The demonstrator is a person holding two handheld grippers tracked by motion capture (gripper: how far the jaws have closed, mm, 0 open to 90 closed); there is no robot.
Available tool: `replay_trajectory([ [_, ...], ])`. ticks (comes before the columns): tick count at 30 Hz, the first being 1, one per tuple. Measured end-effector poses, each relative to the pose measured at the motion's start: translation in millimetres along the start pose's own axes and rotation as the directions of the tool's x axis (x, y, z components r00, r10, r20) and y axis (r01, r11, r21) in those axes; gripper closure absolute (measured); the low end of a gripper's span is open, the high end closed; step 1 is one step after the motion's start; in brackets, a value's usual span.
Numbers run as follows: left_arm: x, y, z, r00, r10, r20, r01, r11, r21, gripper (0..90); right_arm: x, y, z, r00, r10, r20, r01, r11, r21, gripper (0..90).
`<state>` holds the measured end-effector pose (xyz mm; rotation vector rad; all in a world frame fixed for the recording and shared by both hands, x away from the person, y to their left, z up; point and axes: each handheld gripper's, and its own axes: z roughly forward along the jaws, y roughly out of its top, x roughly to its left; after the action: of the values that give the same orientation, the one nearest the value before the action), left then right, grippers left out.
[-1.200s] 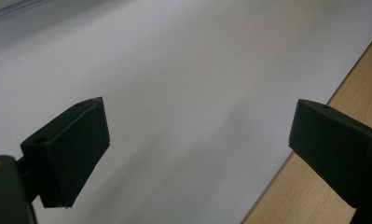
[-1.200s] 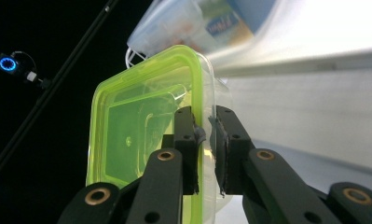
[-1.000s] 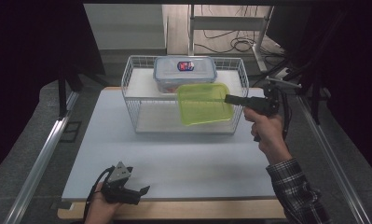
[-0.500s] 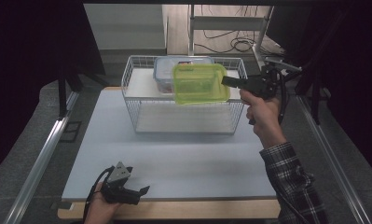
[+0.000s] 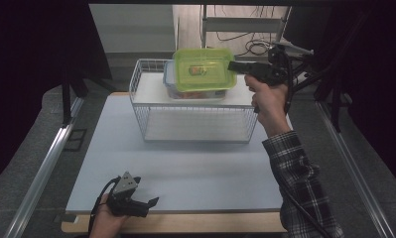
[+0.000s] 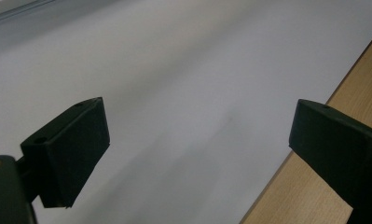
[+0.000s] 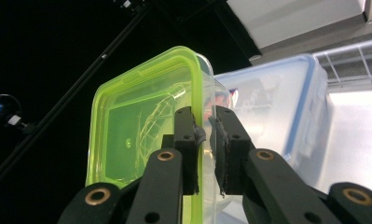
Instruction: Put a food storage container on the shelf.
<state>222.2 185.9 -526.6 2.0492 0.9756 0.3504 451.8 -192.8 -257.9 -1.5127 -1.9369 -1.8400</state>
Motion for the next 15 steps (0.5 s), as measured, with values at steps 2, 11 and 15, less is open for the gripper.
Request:
replay_trajectory([
  [2,0.0,0.0,-0.2,1.0,0.0,0.002,0.0,1.0,0.0,4.9,1.9,3.6,5.6,0.9999,-0.004,0.011,0.004,1.0,-0.006,80.3],
  [11,-0.2,-0.2,-0.3,1.0,0.002,0.008,-0.002,1.0,0.001,4.9,3.1,14.1,25.6,0.9973,-0.01,0.073,0.012,1.0,-0.027,80.3],
  [15,-0.4,-0.2,-0.2,1.0,0.004,0.008,-0.004,1.0,0.001,4.9,3.6,15.9,31.3,0.9956,-0.016,0.092,0.019,0.999,-0.027,80.3],
])
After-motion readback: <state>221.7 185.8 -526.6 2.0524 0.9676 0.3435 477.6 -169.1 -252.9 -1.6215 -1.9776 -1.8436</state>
